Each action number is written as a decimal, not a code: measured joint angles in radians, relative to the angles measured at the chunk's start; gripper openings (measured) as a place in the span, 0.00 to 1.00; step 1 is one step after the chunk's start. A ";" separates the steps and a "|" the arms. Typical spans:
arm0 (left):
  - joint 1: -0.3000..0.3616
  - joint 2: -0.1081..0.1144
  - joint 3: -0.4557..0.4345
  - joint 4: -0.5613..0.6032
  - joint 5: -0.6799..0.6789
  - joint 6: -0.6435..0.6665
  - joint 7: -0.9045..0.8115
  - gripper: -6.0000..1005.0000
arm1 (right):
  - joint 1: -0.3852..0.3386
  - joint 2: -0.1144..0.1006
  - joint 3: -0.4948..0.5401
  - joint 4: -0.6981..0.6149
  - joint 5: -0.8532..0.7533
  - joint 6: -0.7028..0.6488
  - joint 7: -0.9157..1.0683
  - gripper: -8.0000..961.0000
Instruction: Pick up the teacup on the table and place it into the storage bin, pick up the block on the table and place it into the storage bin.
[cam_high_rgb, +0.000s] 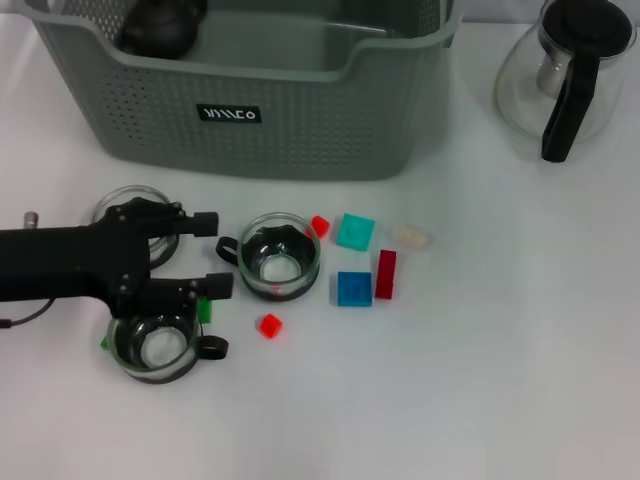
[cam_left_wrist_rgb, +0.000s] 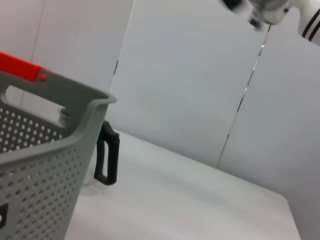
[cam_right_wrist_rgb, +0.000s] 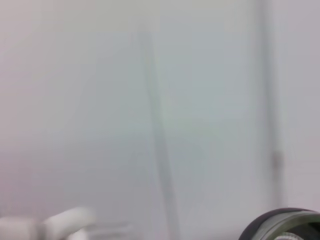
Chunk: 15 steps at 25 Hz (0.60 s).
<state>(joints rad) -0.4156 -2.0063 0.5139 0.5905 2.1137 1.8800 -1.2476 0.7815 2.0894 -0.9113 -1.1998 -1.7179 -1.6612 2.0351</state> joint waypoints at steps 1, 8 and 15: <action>-0.003 -0.002 0.000 0.000 0.000 0.000 -0.001 0.82 | 0.021 0.001 -0.016 0.001 -0.020 0.066 0.026 0.07; -0.008 -0.012 -0.001 0.000 0.000 -0.005 -0.002 0.82 | 0.263 0.002 -0.170 0.129 -0.415 0.490 0.256 0.07; -0.003 -0.024 -0.002 0.000 0.000 -0.018 -0.003 0.82 | 0.522 0.008 -0.203 0.519 -0.699 0.794 0.368 0.07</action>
<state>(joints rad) -0.4187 -2.0300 0.5121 0.5905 2.1138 1.8619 -1.2509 1.3035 2.0976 -1.1139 -0.6812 -2.4167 -0.8669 2.4035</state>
